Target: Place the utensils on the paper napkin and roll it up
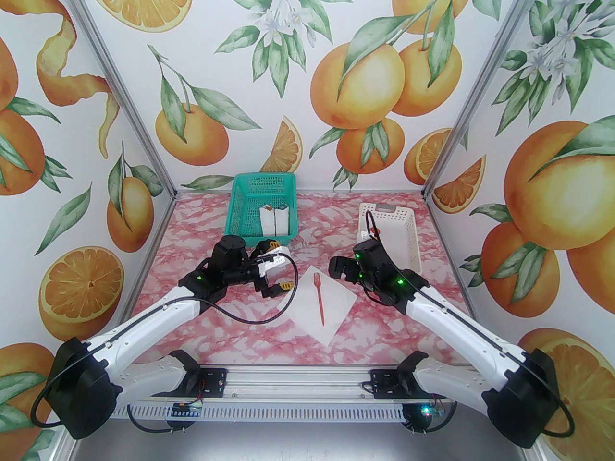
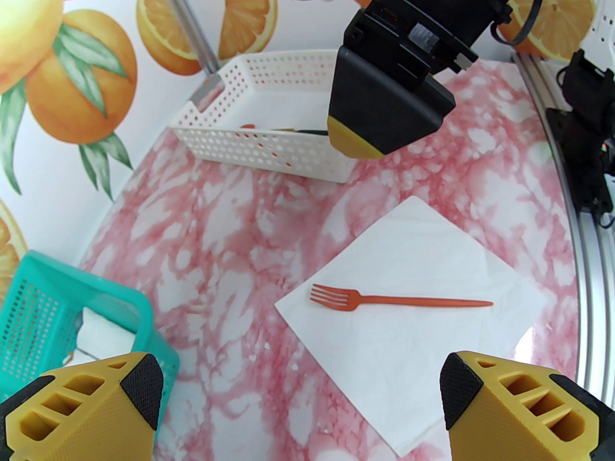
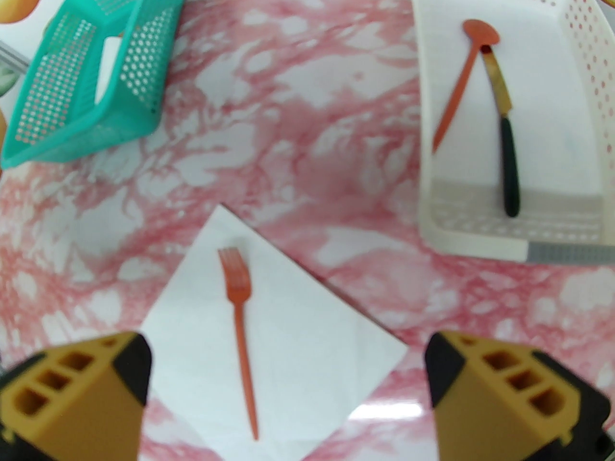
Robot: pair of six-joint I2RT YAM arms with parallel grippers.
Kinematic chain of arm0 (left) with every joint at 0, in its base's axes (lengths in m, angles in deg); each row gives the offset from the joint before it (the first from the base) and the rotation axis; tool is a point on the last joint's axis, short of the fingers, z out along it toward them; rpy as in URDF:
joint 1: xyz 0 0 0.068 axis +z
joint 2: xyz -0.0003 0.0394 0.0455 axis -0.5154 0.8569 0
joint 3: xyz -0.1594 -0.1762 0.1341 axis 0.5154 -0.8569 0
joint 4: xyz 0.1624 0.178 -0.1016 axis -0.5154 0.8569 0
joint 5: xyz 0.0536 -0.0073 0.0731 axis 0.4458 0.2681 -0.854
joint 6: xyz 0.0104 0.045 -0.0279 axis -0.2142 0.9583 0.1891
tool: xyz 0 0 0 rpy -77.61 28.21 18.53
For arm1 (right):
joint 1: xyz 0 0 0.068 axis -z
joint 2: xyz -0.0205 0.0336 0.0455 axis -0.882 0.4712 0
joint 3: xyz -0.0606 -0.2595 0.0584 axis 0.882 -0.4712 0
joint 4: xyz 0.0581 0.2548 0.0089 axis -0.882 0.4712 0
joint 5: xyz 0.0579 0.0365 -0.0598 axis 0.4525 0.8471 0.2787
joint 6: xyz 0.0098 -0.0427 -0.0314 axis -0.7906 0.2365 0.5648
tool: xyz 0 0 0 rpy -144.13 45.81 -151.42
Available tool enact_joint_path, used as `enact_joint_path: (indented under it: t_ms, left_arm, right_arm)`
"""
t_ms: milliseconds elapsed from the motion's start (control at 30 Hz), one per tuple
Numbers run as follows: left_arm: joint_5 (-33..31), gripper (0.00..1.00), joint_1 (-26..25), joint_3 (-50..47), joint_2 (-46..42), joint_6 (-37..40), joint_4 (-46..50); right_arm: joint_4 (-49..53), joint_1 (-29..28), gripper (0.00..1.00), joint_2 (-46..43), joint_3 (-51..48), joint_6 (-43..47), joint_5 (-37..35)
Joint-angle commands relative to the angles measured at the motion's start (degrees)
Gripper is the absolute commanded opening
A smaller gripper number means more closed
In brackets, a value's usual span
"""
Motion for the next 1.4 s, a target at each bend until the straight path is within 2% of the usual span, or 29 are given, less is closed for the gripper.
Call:
enact_joint_path:
  t_ms: [0, 333, 633, 1033, 1367]
  left_arm:
    - [0.3, 1.0, -0.2, 1.8, -0.4, 0.9, -0.1]
    - [0.3, 1.0, -0.2, 1.9, -0.4, 1.1, 0.1]
    - [0.3, 1.0, -0.2, 1.9, -0.6, 1.3, 0.4]
    - [0.3, 1.0, -0.4, 2.0, -0.9, 1.5, 0.8]
    - [0.3, 1.0, -0.8, 2.1, -1.0, 1.7, 1.0]
  right_arm:
    - [3.5, 1.2, 1.0, -1.0, 2.7, 2.9, -2.2]
    - [6.1, 6.7, 1.0, -0.3, 5.5, 7.3, -1.7]
    - [7.5, 15.9, 1.0, 4.7, 8.9, 9.4, 4.8]
    - [6.1, 25.8, 0.95, 17.9, 14.3, 9.8, 11.3]
    - [7.1, 30.9, 0.83, 32.7, 22.6, 12.8, 14.5]
